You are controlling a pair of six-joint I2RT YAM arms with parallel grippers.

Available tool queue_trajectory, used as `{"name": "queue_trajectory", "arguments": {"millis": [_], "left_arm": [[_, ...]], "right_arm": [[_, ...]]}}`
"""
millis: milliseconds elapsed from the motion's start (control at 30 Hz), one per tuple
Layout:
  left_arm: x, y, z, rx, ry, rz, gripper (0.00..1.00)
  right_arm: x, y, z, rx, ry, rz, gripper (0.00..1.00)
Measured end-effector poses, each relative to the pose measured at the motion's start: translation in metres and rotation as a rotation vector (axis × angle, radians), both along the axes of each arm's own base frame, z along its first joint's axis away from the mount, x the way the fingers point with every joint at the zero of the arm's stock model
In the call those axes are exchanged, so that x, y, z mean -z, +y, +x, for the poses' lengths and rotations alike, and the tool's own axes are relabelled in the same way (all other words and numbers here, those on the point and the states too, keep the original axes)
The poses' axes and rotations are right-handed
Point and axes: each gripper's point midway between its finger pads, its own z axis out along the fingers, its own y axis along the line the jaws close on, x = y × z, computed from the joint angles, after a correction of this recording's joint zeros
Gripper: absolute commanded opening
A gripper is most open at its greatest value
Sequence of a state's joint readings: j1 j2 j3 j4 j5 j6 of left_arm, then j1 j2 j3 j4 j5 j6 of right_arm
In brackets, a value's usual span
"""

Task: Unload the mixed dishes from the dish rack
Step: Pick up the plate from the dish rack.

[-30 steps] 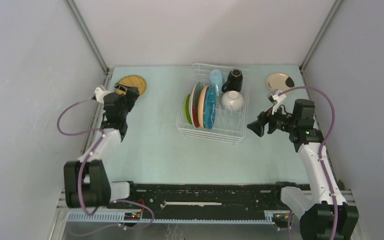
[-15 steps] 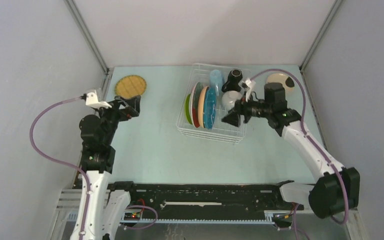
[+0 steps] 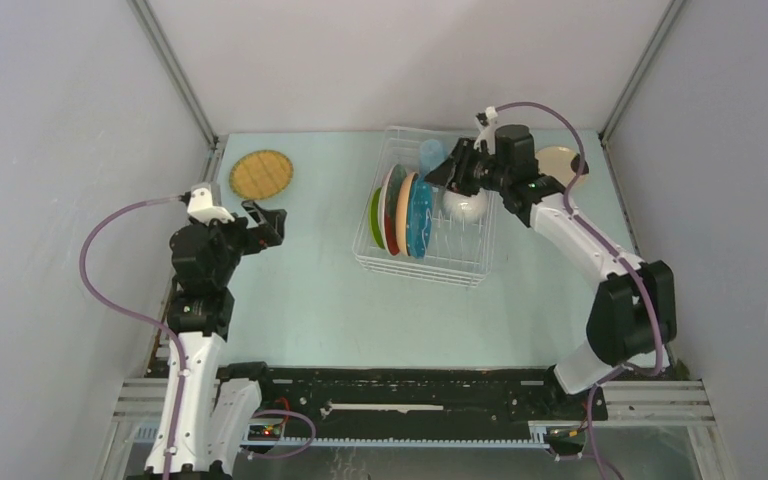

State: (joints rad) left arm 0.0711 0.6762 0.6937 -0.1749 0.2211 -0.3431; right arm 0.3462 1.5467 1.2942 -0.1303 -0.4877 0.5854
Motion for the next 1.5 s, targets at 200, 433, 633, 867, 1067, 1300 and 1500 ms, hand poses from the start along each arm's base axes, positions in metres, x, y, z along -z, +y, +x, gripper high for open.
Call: {"name": "queue_trajectory", "arguments": {"millis": [200,433,633,867,1067,1300,1500], "left_arm": [[-0.001,0.003,-0.001,-0.003,-0.002,-0.01,1.0],[-0.004,0.001,-0.002,0.003,-0.01,-0.018,1.0],[-0.005,0.001,-0.003,0.003,-0.015,-0.018,1.0],[-0.007,0.001,-0.004,0.003,-0.021,-0.018,1.0],[-0.007,0.001,-0.004,0.002,-0.021,-0.018,1.0],[-0.007,0.001,-0.004,0.002,-0.022,-0.018,1.0],[-0.007,0.001,-0.004,0.003,-0.022,-0.018,1.0]], "right_arm": [[0.038,0.016,0.007,0.007,0.161,0.032,0.41],[0.038,0.018,0.007,0.012,0.178,0.044,0.39],[0.041,0.024,0.012,0.003,0.183,0.045,0.37],[0.057,0.027,0.015,0.001,0.221,0.033,0.34],[0.058,0.037,0.019,-0.016,0.226,0.032,0.38],[0.07,0.046,0.023,-0.034,0.262,0.031,0.21],[0.063,0.047,0.023,-0.034,0.272,0.051,0.0]]}}
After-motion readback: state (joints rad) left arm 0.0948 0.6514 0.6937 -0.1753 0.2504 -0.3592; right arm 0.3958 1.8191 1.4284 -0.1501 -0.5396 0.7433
